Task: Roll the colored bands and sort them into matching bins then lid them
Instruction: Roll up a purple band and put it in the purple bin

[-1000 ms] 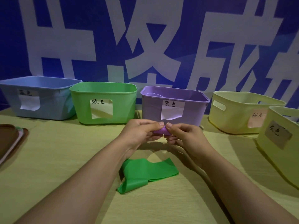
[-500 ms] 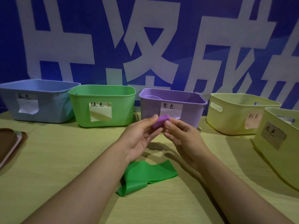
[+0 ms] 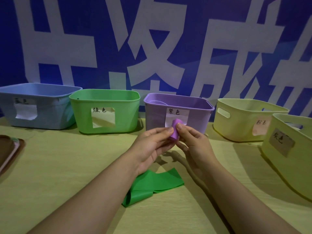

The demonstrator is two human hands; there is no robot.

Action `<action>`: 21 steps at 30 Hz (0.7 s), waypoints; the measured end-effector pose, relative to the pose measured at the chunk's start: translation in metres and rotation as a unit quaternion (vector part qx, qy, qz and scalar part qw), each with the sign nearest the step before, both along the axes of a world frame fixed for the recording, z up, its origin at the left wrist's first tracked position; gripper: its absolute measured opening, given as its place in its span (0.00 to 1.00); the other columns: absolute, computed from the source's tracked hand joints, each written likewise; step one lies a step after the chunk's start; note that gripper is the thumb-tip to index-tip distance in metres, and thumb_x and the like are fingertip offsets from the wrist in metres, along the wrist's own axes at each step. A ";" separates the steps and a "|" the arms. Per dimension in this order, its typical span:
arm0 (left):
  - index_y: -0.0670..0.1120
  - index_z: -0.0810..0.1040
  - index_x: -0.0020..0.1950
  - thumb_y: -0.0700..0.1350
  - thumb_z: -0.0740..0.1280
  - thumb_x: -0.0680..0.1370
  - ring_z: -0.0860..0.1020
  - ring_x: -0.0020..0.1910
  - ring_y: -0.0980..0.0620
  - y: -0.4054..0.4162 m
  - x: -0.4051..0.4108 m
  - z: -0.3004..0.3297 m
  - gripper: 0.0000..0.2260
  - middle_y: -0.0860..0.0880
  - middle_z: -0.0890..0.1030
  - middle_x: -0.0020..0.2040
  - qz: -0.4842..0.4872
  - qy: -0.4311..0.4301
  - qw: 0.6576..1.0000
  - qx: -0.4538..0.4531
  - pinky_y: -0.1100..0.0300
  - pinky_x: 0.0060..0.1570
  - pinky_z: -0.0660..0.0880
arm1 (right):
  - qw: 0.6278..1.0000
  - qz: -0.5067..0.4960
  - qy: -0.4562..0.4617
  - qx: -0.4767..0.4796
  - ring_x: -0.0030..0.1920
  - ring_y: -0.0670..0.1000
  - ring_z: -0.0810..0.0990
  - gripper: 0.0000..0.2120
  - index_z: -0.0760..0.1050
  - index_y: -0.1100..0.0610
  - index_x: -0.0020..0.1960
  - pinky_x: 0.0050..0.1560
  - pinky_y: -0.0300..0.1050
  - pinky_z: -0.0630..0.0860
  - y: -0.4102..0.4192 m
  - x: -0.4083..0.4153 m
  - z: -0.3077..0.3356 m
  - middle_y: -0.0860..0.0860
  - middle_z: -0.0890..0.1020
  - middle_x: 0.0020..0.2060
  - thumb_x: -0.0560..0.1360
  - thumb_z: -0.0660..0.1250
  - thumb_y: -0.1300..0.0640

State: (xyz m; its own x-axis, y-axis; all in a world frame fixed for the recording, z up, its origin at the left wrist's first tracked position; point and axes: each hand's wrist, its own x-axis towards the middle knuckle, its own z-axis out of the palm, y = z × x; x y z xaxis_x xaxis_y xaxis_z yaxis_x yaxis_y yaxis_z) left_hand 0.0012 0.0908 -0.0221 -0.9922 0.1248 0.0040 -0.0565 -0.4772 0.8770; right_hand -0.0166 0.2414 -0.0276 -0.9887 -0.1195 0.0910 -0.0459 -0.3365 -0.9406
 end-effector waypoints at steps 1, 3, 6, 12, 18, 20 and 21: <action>0.37 0.80 0.64 0.41 0.73 0.75 0.85 0.56 0.46 0.001 0.000 0.000 0.18 0.39 0.86 0.56 0.020 0.011 1.000 -0.020 0.58 0.54 0.83 | 1.000 0.005 -0.005 0.006 0.60 0.59 0.82 0.15 0.85 0.58 0.55 0.49 0.47 0.78 0.001 0.000 0.000 0.57 0.87 0.52 0.74 0.73 0.49; 0.39 0.82 0.60 0.39 0.73 0.76 0.86 0.54 0.46 0.000 0.000 -0.001 0.13 0.40 0.87 0.53 0.052 0.029 0.997 -0.054 0.59 0.51 0.83 | 1.000 0.016 -0.012 0.017 0.61 0.59 0.80 0.14 0.86 0.57 0.55 0.51 0.47 0.76 0.001 -0.001 -0.001 0.56 0.87 0.52 0.76 0.72 0.48; 0.42 0.84 0.58 0.40 0.74 0.77 0.87 0.52 0.47 -0.002 -0.001 -0.001 0.10 0.43 0.88 0.51 0.073 0.054 0.989 -0.117 0.58 0.52 0.83 | 0.999 0.018 -0.008 0.027 0.61 0.58 0.80 0.14 0.86 0.56 0.55 0.52 0.48 0.77 0.001 -0.001 -0.002 0.55 0.87 0.52 0.77 0.71 0.48; 0.49 0.85 0.59 0.46 0.74 0.78 0.86 0.49 0.55 -0.007 -0.003 -0.004 0.10 0.51 0.87 0.50 0.122 0.131 0.940 -0.291 0.53 0.55 0.83 | 0.992 -0.024 0.076 0.098 0.56 0.55 0.84 0.11 0.85 0.56 0.54 0.60 0.50 0.78 0.000 0.000 -0.005 0.54 0.88 0.48 0.80 0.67 0.51; 0.55 0.83 0.62 0.52 0.71 0.80 0.82 0.55 0.59 -0.008 -0.005 -0.004 0.12 0.58 0.85 0.54 0.123 0.177 0.892 -0.397 0.50 0.61 0.79 | 0.979 -0.045 0.108 0.166 0.53 0.50 0.85 0.12 0.83 0.55 0.56 0.42 0.40 0.82 0.004 0.004 -0.006 0.52 0.87 0.49 0.82 0.65 0.51; 0.55 0.82 0.63 0.53 0.70 0.80 0.80 0.56 0.59 -0.012 -0.005 -0.003 0.12 0.59 0.84 0.55 0.141 0.180 0.884 -0.409 0.52 0.61 0.78 | 0.978 -0.057 0.105 0.169 0.52 0.49 0.85 0.10 0.82 0.54 0.56 0.37 0.36 0.80 0.003 0.008 -0.003 0.51 0.87 0.48 0.82 0.64 0.51; 0.55 0.82 0.63 0.54 0.70 0.80 0.80 0.57 0.60 -0.015 -0.006 -0.003 0.13 0.59 0.83 0.56 0.151 0.179 0.880 -0.414 0.55 0.60 0.78 | 0.978 -0.067 0.103 0.166 0.51 0.49 0.84 0.09 0.81 0.53 0.55 0.36 0.35 0.79 0.003 0.009 -0.002 0.51 0.86 0.48 0.82 0.64 0.52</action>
